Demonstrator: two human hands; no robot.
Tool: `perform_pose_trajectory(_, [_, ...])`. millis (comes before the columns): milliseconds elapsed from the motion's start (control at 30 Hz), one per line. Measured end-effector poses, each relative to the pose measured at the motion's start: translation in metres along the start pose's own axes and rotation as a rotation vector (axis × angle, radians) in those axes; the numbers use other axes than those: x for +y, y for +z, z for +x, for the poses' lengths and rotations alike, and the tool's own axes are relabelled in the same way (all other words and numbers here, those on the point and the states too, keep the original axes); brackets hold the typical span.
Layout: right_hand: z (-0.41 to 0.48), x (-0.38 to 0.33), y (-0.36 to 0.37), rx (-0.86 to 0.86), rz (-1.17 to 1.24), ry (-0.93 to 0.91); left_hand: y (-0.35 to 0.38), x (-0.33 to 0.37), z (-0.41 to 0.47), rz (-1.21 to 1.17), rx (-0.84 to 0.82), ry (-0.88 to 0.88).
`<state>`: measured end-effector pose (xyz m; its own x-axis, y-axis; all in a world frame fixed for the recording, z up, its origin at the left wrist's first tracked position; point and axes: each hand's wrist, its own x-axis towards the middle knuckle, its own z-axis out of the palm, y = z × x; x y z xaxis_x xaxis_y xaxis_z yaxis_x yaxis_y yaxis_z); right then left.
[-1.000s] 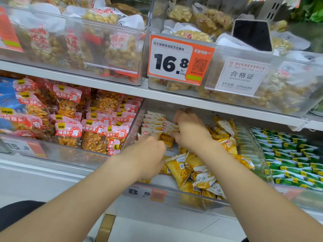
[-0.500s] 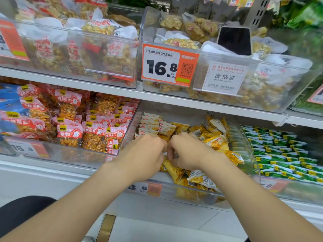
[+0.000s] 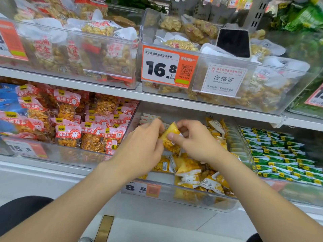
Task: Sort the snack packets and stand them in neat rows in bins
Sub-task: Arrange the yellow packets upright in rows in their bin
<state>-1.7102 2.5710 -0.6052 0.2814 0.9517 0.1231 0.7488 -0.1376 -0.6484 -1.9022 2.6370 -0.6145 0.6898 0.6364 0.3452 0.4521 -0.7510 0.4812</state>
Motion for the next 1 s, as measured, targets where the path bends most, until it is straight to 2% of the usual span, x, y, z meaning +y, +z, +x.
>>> perform_pose_trajectory(100, [-0.005, -0.002, -0.006, 0.022, 0.204, 0.114, -0.006, 0.004, -0.002, -0.029, 0.003, 0.045])
perform_pose_trajectory(233, [-0.012, -0.013, -0.010, 0.031, 0.695, 0.349, -0.012, 0.006, -0.003, -0.042, -0.035, 0.131])
perform_pose_trajectory(333, [-0.015, -0.021, -0.013, -0.071, 0.928, 0.425, -0.014, 0.006, -0.001, -0.127, 0.058, 0.175])
perform_pose_trajectory(400, [-0.018, -0.022, -0.014, -0.145, 0.912, 0.454, -0.015, 0.007, 0.000, -0.184, 0.079, 0.168])
perform_pose_trajectory(467, [-0.020, -0.021, -0.014, -0.104, 0.654, 0.425, -0.016, 0.007, 0.001, -0.230, 0.074, 0.102])
perform_pose_trajectory(533, [-0.021, -0.022, -0.016, -0.001, 0.411, 0.294, -0.017, 0.006, 0.003, -0.251, 0.061, -0.010])
perform_pose_trajectory(633, [-0.026, -0.027, -0.022, -0.123, 0.476, 0.073, -0.018, 0.002, 0.004, -0.296, 0.016, -0.132])
perform_pose_trajectory(700, [-0.029, -0.027, -0.021, -0.138, 0.416, -0.013, -0.019, 0.002, 0.004, -0.411, -0.010, -0.187])
perform_pose_trajectory(767, [-0.028, -0.025, -0.016, -0.070, 0.433, 0.000, -0.018, 0.003, 0.005, -0.571, -0.031, -0.266])
perform_pose_trajectory(833, [-0.026, -0.023, -0.013, -0.035, 0.566, 0.091, -0.018, 0.008, 0.004, -0.692, -0.059, -0.328])
perform_pose_trajectory(933, [-0.024, -0.025, -0.011, -0.051, 0.727, 0.172, -0.016, 0.009, 0.003, -0.709, -0.062, -0.310])
perform_pose_trajectory(1000, [-0.024, -0.027, -0.011, -0.056, 0.711, 0.161, -0.016, 0.008, 0.003, -0.719, -0.068, -0.295])
